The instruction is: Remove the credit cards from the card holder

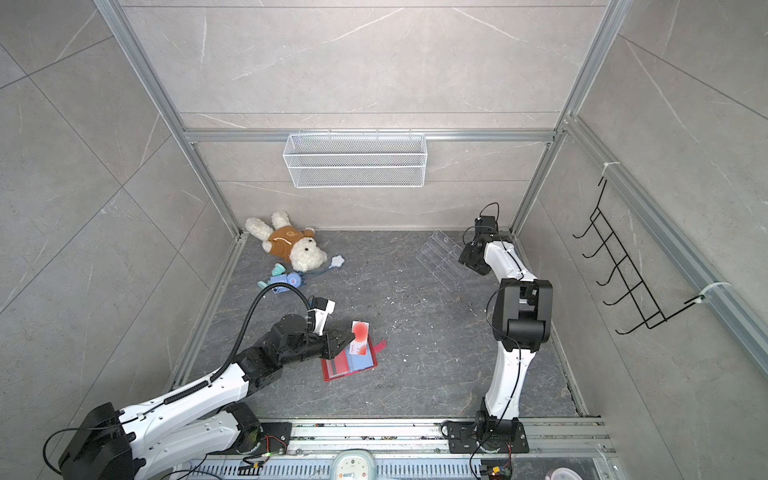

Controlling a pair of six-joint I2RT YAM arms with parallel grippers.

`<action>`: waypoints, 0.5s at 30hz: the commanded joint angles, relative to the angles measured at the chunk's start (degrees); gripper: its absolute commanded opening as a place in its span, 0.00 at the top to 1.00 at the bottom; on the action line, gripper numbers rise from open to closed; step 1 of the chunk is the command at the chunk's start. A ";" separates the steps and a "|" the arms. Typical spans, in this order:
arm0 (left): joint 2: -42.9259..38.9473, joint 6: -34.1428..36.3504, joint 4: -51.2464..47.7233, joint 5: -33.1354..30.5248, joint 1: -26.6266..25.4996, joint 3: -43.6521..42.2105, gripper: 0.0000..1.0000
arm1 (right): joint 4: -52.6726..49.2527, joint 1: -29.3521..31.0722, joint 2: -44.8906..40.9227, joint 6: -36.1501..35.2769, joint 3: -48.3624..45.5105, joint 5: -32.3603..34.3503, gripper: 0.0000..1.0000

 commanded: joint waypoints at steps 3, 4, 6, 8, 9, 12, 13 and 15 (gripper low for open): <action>-0.19 0.85 0.82 -0.55 -0.18 1.57 1.00 | -1.08 -0.55 2.64 0.08 2.76 0.32 0.46; -0.19 0.87 0.85 -0.50 -0.17 1.63 1.00 | -1.28 -0.56 2.84 0.00 2.95 0.32 0.47; -0.10 0.89 0.86 -0.51 -0.19 1.50 1.00 | -1.61 -0.67 3.44 -0.22 3.09 0.58 0.47; -0.08 0.83 0.84 -0.59 -0.20 1.46 1.00 | -1.59 -0.78 3.63 -0.23 2.78 0.59 0.50; -0.16 0.74 0.87 -0.59 -0.18 1.38 1.00 | -1.45 -0.78 3.59 -0.25 2.57 0.59 0.51; -0.32 0.81 0.78 -0.67 -0.21 1.45 1.00 | -0.92 -0.84 3.47 -0.20 1.85 0.17 0.59; -0.45 0.86 0.76 -0.72 -0.18 1.43 1.00 | -0.92 -0.78 3.40 -0.14 1.78 -0.02 0.62; -0.52 0.78 0.69 -0.85 -0.16 1.43 1.00 | -0.80 -0.79 3.04 -0.15 1.50 -0.12 0.70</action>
